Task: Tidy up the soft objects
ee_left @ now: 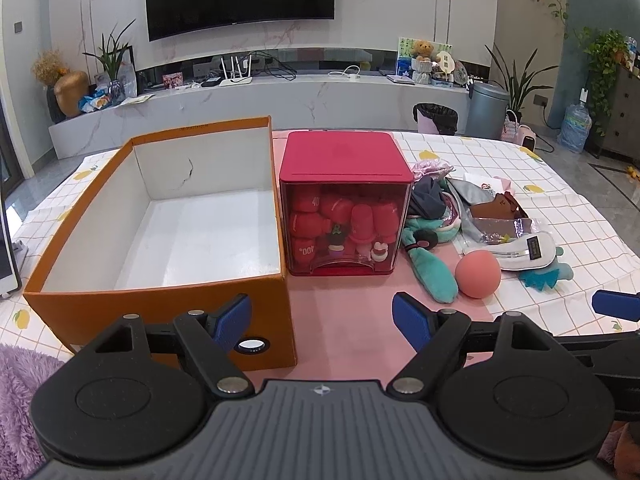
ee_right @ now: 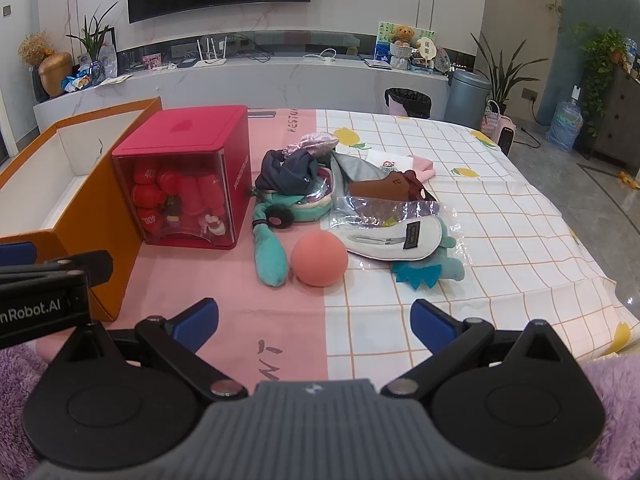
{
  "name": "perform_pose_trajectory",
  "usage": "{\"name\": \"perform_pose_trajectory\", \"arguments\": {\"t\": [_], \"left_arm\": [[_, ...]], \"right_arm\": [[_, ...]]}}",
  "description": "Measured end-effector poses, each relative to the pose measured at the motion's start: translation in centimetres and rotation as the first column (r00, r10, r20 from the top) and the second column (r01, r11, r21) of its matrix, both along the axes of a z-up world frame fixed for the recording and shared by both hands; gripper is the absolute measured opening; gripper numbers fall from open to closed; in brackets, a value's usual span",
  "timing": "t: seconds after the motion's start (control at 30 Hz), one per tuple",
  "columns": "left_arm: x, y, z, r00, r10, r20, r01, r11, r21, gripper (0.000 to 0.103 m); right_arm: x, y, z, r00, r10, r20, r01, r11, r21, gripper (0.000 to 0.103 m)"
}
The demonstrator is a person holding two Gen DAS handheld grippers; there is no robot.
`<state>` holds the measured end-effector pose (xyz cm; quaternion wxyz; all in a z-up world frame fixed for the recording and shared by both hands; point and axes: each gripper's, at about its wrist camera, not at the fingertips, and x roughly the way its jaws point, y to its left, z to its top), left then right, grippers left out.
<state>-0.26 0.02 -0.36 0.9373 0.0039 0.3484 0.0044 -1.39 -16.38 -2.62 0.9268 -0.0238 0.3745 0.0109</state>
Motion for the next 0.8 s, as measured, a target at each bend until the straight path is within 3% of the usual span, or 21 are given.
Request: {"name": "perform_pose_trajectory", "arguments": {"t": [0.8], "left_arm": [[0.24, -0.21, -0.52, 1.000, 0.003, -0.005, -0.002, 1.000, 0.023, 0.094]], "right_arm": [[0.16, 0.20, -0.30, 1.000, -0.003, -0.020, 0.003, 1.000, -0.026, 0.100]]}}
